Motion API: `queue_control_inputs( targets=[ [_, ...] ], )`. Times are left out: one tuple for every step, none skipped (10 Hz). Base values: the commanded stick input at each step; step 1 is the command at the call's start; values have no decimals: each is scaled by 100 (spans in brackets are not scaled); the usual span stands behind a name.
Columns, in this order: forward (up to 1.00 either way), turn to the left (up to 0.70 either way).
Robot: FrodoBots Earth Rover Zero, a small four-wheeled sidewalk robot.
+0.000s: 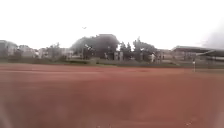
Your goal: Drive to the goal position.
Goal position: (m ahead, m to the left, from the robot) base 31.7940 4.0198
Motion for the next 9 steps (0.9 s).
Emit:
queue_control_inputs(
  targets=[
    [70,0],
    [70,0],
    [70,0],
    [70,0],
    [70,0],
    [70,0],
    [70,0],
    [70,0],
    [70,0]
  ],
)
